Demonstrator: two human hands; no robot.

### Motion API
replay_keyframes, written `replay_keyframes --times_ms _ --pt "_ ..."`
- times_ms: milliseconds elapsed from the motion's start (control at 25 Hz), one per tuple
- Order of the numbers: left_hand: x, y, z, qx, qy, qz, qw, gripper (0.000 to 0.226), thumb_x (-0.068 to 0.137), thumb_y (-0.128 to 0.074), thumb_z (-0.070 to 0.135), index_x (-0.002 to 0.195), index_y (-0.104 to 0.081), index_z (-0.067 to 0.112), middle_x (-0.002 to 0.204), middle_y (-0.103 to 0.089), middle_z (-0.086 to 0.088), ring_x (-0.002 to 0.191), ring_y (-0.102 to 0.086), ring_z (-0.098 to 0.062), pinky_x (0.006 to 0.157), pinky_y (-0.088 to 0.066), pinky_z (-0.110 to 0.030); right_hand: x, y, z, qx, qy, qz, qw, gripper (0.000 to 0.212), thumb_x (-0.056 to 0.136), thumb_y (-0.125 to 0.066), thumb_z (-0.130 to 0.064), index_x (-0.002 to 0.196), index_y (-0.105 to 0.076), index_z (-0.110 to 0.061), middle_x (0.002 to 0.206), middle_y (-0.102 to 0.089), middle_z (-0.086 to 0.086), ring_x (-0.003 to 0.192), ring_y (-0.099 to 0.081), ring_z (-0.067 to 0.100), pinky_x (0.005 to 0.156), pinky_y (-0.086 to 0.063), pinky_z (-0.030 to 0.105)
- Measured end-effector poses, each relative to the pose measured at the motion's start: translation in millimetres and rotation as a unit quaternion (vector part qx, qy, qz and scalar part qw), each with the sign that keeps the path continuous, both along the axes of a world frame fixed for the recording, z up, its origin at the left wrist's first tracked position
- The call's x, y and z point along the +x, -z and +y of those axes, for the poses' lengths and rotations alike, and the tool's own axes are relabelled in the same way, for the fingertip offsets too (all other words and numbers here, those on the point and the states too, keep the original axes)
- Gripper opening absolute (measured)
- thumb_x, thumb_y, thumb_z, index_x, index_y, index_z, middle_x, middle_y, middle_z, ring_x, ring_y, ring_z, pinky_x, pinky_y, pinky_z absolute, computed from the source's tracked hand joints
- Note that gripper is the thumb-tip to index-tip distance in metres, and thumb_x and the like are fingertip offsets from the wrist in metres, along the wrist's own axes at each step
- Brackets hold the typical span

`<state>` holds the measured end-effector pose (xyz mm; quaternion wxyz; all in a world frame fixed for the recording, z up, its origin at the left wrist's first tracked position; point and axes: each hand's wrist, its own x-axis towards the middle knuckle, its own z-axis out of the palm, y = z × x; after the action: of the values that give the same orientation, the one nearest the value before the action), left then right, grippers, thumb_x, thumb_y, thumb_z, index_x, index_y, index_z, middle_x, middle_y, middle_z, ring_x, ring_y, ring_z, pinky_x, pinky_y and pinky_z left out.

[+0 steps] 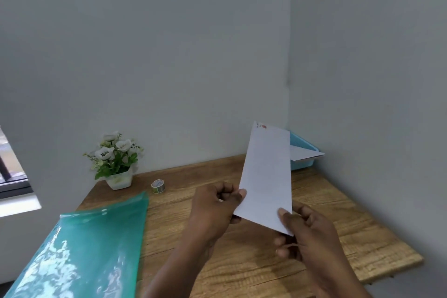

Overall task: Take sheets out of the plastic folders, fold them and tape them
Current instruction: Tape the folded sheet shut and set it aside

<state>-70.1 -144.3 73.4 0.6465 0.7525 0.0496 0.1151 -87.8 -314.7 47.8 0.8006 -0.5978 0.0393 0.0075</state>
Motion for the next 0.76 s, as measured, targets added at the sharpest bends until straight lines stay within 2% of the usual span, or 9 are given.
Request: replay_keyframes --times_ms 200,320,440,600,760 --pt "30.5 -4.2 -44.1 -0.067 0.005 -0.033 0.997 0.009 0.088 -0.071 0.018 0.087 -0.072 0.009 0.083 -0.073 -0.007 0.071 -0.069 -0.011 0.059 -0.054 -0.023 27.8 -19.7 -32.7 -0.028 0.098 -0.093 0.990 0.034 0.087 -0.070 -0.010 0.116 -0.059 -0.022 0.071 -0.070 0.013 0.047 -0.060 0.018 0.043 -0.050 0.027" --pt "57.3 -12.2 -68.0 -0.133 0.049 0.001 0.990 0.009 0.089 -0.070 0.012 0.095 -0.069 0.005 0.090 -0.074 -0.010 0.074 -0.071 -0.013 0.060 -0.055 -0.021 61.4 -35.4 -60.3 -0.085 0.154 -0.132 0.976 0.027 0.086 -0.071 -0.009 0.111 -0.065 -0.016 0.080 -0.070 0.015 0.049 -0.061 0.016 0.046 -0.052 0.026" --pt "85.4 -19.4 -89.4 -0.182 0.088 0.046 0.978 0.019 0.089 -0.068 0.004 0.106 -0.064 -0.001 0.107 -0.070 -0.015 0.080 -0.070 -0.016 0.062 -0.057 -0.022 102.5 -44.5 -87.2 -0.126 0.164 -0.130 0.970 0.028 0.085 -0.073 -0.010 0.112 -0.066 -0.006 0.078 -0.069 0.015 0.048 -0.060 0.018 0.049 -0.052 0.026" --pt "123.1 -25.3 -110.7 -0.232 0.086 0.087 0.965 0.029 0.086 -0.068 -0.005 0.113 -0.058 -0.003 0.115 -0.060 -0.018 0.089 -0.065 -0.023 0.073 -0.061 -0.030 154.2 -51.2 -111.6 -0.198 0.149 -0.101 0.964 0.024 0.085 -0.072 -0.007 0.107 -0.067 0.002 0.073 -0.065 0.014 0.047 -0.058 0.017 0.047 -0.051 0.025" --pt "154.7 -18.4 -124.9 -0.251 0.067 0.124 0.958 0.019 0.087 -0.065 -0.008 0.101 -0.057 0.003 0.110 -0.057 -0.015 0.089 -0.062 -0.023 0.072 -0.061 -0.031 191.8 -52.8 -118.3 -0.271 0.131 -0.087 0.950 0.022 0.085 -0.072 -0.007 0.105 -0.068 0.003 0.082 -0.068 0.016 0.050 -0.058 0.017 0.049 -0.053 0.026"
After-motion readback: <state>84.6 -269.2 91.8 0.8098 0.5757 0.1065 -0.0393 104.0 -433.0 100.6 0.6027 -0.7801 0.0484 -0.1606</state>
